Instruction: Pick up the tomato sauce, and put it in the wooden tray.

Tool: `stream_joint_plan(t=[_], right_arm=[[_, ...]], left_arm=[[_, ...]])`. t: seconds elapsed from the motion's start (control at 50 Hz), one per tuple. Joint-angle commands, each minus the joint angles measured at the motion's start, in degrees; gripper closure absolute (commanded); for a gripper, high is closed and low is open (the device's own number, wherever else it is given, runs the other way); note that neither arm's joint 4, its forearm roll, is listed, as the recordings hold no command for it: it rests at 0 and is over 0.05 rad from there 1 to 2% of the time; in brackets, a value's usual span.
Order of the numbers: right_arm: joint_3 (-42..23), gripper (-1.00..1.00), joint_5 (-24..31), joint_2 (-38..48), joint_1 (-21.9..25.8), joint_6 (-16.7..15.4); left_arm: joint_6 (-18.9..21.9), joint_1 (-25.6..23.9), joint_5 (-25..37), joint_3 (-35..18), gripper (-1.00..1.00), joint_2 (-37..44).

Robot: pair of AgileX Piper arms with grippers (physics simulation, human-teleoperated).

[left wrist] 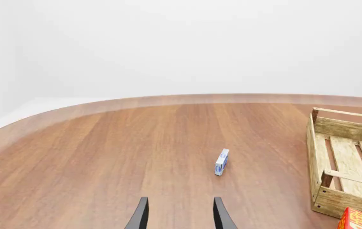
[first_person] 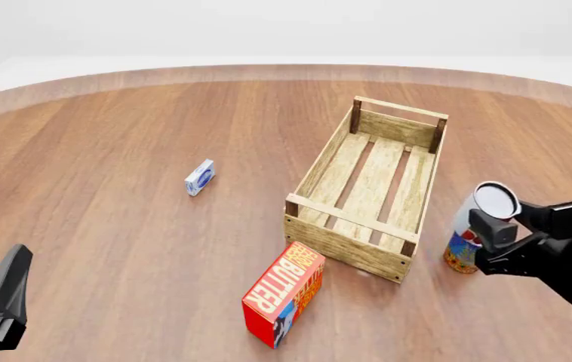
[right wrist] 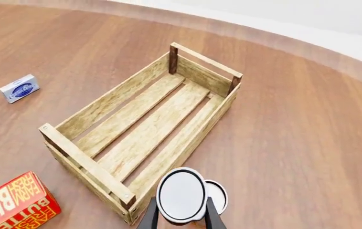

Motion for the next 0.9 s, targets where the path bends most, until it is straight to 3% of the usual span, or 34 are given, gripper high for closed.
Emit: stream_joint_plan(t=[0.02,0.9], right_arm=[[-2.0,1.00,0.7,0.1,0.4,1.0],[-12.2,1.00,2.4,8.2,0.8,-1.4]], left_arm=[[0.0,0.0,0.0,0.0,-1.00,0.0],[0.0,0.0,0.0,0.0,-1.00,0.0]])
